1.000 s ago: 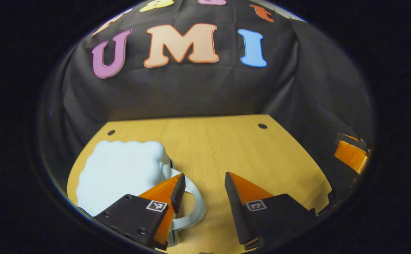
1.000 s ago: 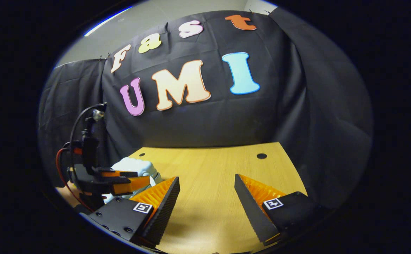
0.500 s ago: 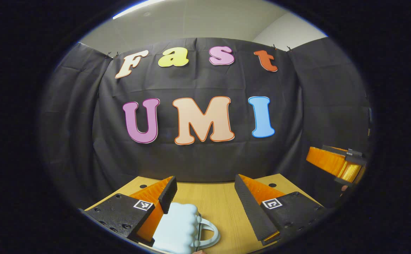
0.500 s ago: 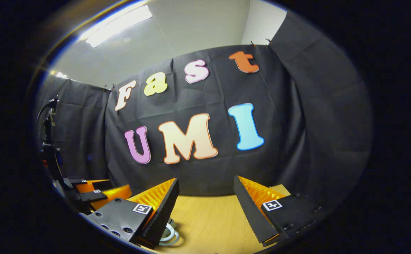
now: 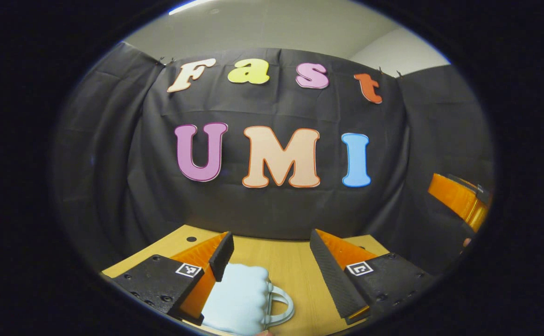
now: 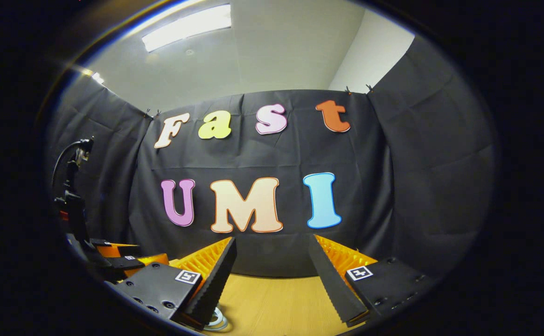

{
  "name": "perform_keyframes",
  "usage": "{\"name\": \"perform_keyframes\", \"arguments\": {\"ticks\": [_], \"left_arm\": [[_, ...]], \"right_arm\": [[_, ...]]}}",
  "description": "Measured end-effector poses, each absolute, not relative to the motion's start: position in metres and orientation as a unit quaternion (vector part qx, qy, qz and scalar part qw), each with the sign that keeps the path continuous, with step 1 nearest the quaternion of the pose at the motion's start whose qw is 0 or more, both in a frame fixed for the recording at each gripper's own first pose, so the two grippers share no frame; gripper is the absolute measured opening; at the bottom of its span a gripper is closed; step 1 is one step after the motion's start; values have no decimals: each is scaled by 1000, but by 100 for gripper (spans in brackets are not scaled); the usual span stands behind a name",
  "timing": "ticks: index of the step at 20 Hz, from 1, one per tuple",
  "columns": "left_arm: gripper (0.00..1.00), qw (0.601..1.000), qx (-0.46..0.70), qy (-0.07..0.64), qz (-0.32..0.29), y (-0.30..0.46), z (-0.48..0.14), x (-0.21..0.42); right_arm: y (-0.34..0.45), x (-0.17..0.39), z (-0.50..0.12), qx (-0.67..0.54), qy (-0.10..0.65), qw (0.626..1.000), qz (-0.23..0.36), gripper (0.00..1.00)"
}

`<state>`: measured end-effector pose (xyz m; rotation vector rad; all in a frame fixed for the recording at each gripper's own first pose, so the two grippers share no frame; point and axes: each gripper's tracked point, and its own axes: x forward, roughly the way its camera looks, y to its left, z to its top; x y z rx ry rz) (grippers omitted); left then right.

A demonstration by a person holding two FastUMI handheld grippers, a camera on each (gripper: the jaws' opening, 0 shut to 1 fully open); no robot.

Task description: First open the suitcase, pack the skin care products into it, and then close the suitcase.

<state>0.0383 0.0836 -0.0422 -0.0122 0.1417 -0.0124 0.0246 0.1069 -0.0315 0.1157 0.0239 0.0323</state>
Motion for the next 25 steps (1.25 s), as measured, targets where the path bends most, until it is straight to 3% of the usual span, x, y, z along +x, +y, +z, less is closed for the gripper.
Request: {"name": "perform_keyframes", "arguments": {"ticks": [2,12,25], "left_arm": [[93,998,2,60,-13,93,-30,34],[95,996,49,40,-60,80,-18,40],[95,997,46,51,-44,100,-25,48]], "right_arm": [[105,23,-25,56,11,998,6,97],[99,20,1,44,-10,999,-16,97],[116,30,9,37,-23,999,-5,97]]}}
